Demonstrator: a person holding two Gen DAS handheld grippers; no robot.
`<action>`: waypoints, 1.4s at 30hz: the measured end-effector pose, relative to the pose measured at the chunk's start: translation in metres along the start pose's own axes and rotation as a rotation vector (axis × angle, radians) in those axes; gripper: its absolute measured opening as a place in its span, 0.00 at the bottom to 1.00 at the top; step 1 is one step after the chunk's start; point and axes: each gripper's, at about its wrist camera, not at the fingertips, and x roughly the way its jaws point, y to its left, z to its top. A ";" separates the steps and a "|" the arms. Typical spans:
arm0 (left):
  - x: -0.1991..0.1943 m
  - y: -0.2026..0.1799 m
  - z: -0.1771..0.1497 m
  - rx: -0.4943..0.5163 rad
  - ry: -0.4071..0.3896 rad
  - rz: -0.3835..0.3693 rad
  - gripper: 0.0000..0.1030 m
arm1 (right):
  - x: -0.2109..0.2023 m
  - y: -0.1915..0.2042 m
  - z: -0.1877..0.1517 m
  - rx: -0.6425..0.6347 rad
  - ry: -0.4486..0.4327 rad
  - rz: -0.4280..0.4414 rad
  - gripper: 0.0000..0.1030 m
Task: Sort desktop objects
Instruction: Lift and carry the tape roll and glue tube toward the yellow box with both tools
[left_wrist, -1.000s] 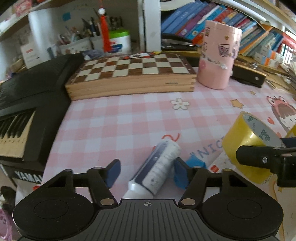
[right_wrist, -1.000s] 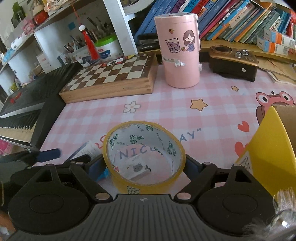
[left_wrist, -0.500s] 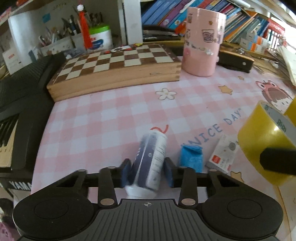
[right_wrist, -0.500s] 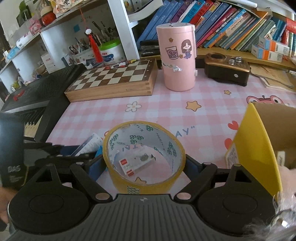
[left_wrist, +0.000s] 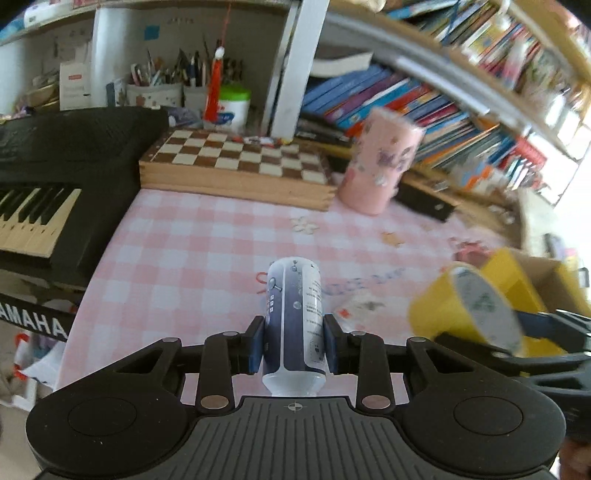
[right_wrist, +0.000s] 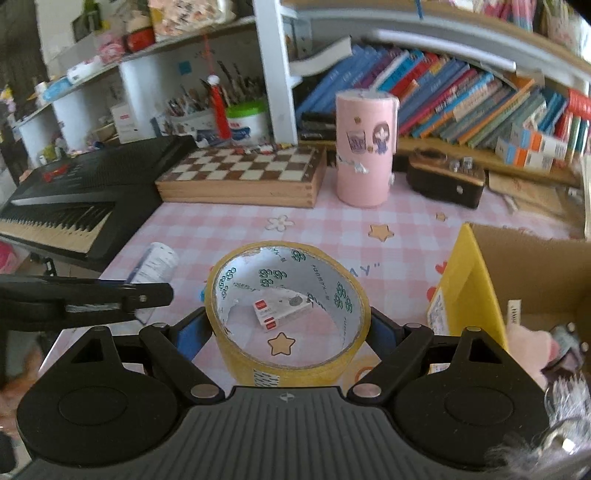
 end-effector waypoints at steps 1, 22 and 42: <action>-0.009 -0.002 -0.003 -0.001 -0.009 -0.011 0.30 | -0.007 0.002 -0.002 -0.012 -0.004 0.004 0.83; -0.137 -0.005 -0.081 -0.051 -0.058 -0.153 0.30 | -0.127 0.049 -0.078 0.035 -0.023 -0.011 0.83; -0.162 -0.052 -0.144 0.061 0.056 -0.354 0.30 | -0.215 0.052 -0.168 0.212 0.014 -0.189 0.83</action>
